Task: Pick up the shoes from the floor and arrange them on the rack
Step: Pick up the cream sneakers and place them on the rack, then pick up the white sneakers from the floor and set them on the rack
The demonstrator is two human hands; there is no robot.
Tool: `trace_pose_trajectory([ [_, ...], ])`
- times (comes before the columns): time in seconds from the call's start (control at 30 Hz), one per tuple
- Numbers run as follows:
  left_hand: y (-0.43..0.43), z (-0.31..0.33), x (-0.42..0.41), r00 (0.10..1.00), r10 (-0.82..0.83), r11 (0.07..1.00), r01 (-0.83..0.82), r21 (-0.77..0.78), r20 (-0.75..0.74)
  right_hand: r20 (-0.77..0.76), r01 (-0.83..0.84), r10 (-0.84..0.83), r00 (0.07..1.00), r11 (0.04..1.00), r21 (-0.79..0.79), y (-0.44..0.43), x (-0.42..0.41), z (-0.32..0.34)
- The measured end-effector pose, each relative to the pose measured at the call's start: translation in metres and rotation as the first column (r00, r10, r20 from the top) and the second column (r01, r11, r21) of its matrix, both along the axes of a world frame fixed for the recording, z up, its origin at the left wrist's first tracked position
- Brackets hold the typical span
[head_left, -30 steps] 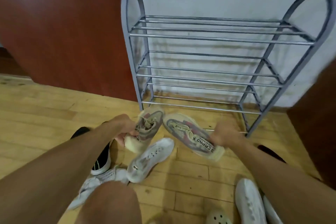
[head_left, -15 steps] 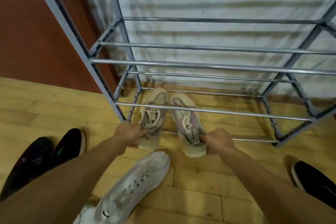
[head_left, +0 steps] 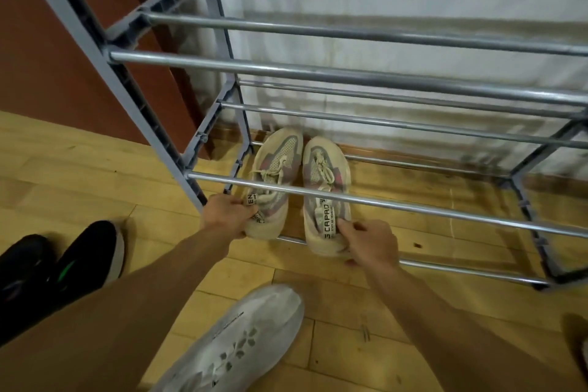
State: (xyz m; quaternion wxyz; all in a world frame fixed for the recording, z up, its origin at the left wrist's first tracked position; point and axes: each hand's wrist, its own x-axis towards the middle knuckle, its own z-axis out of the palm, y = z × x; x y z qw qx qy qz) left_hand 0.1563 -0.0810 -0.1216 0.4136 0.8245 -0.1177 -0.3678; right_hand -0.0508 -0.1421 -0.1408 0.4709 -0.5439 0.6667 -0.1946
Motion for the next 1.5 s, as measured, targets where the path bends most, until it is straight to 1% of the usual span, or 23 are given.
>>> trace_pose_trajectory([
  [0.07, 0.001, -0.001, -0.001, 1.000, 0.004, 1.000, -0.004, -0.013, -0.004, -0.056, -0.051, 0.048, 0.997, 0.997, -0.057, 0.002, 0.000, -0.002],
  [0.13, 0.001, 0.001, -0.003, 0.999, -0.032, 0.999, 0.032, -0.001, 0.026, -0.108, -0.108, 0.101, 0.989, 0.992, -0.060, 0.006, 0.002, -0.003],
  [0.2, 0.003, 0.003, -0.006, 0.998, -0.058, 0.998, 0.057, 0.027, 0.039, -0.070, -0.112, 0.110, 0.992, 0.993, -0.033, 0.010, 0.007, -0.004],
  [0.3, 0.008, 0.005, -0.008, 0.997, -0.071, 0.996, 0.071, 0.059, 0.002, -0.030, -0.090, 0.089, 0.996, 0.995, -0.033, 0.016, 0.018, -0.003],
  [0.43, 0.012, 0.003, -0.011, 0.975, -0.197, 0.975, 0.183, 0.129, 0.107, -0.077, -0.153, 0.146, 0.986, 0.984, -0.095, 0.025, 0.021, -0.001],
  [0.53, 0.019, 0.004, -0.021, 0.943, -0.295, 0.941, 0.258, 0.217, 0.157, -0.148, -0.287, 0.274, 0.950, 0.955, -0.074, 0.032, 0.011, 0.002],
  [0.57, 0.023, 0.005, -0.024, 0.944, -0.301, 0.938, 0.267, 0.220, 0.138, -0.179, -0.339, 0.326, 0.928, 0.940, -0.045, 0.034, 0.007, 0.006],
  [0.6, 0.028, 0.007, -0.027, 0.952, -0.293, 0.943, 0.273, 0.192, 0.086, -0.229, -0.377, 0.367, 0.902, 0.926, -0.004, 0.036, 0.003, 0.010],
  [0.67, 0.039, 0.017, -0.031, 0.950, -0.295, 0.943, 0.306, 0.131, -0.099, -0.336, -0.408, 0.414, 0.846, 0.908, 0.092, 0.039, -0.007, 0.023],
  [0.7, 0.045, 0.025, -0.032, 0.925, -0.333, 0.921, 0.360, 0.147, -0.181, -0.362, -0.429, 0.442, 0.821, 0.895, 0.122, 0.043, -0.012, 0.032],
  [0.73, 0.053, 0.034, -0.032, 0.899, -0.378, 0.889, 0.420, 0.182, -0.222, -0.363, -0.462, 0.478, 0.800, 0.876, 0.136, 0.047, -0.017, 0.042],
  [0.77, 0.061, 0.043, -0.032, 0.878, -0.419, 0.854, 0.467, 0.230, -0.229, -0.349, -0.493, 0.512, 0.785, 0.857, 0.149, 0.052, -0.022, 0.054],
  [0.87, 0.093, 0.072, -0.032, 0.836, -0.513, 0.773, 0.548, 0.319, -0.194, -0.289, -0.494, 0.533, 0.795, 0.846, 0.201, 0.075, -0.032, 0.089],
  [0.9, 0.103, 0.083, -0.032, 0.825, -0.536, 0.757, 0.564, 0.330, -0.180, -0.303, -0.486, 0.528, 0.794, 0.849, 0.208, 0.083, -0.035, 0.100],
  [0.97, 0.126, 0.095, -0.031, 0.799, -0.580, 0.734, 0.596, 0.324, -0.158, -0.373, -0.506, 0.539, 0.756, 0.841, 0.191, 0.098, -0.038, 0.116],
  [1.07, 0.153, 0.096, -0.029, 0.769, -0.636, 0.713, 0.615, 0.337, -0.059, -0.469, -0.539, 0.546, 0.694, 0.826, 0.165, 0.121, -0.043, 0.125],
  [1.13, 0.167, 0.088, -0.032, 0.731, -0.681, 0.671, 0.642, 0.370, -0.034, -0.459, -0.549, 0.563, 0.688, 0.817, 0.178, 0.134, -0.047, 0.120],
  [1.2, 0.182, 0.072, -0.033, 0.725, -0.687, 0.664, 0.655, 0.361, -0.052, -0.427, -0.577, 0.602, 0.675, 0.791, 0.204, 0.146, -0.050, 0.110],
  [1.27, 0.195, 0.059, -0.039, 0.722, -0.685, 0.659, 0.672, 0.340, -0.099, -0.407, -0.547, 0.607, 0.682, 0.793, 0.267, 0.156, -0.056, 0.097],
  [1.33, 0.204, 0.045, -0.041, 0.721, -0.683, 0.631, 0.664, 0.401, -0.119, -0.373, -0.463, 0.575, 0.729, 0.814, 0.351, 0.162, -0.063, 0.082],
  [1.37, 0.206, 0.038, -0.042, 0.726, -0.677, 0.617, 0.648, 0.447, -0.117, -0.340, -0.410, 0.537, 0.772, 0.829, 0.380, 0.163, -0.067, 0.075],
  [1.43, 0.205, 0.026, -0.044, 0.813, -0.575, 0.676, 0.532, 0.510, -0.086, -0.272, -0.305, 0.439, 0.856, 0.855, 0.420, 0.163, -0.073, 0.066],
  [1.5, 0.201, 0.016, -0.045, 0.858, -0.503, 0.719, 0.481, 0.502, -0.102, -0.241, -0.259, 0.387, 0.890, 0.864, 0.433, 0.160, -0.077, 0.055],
])
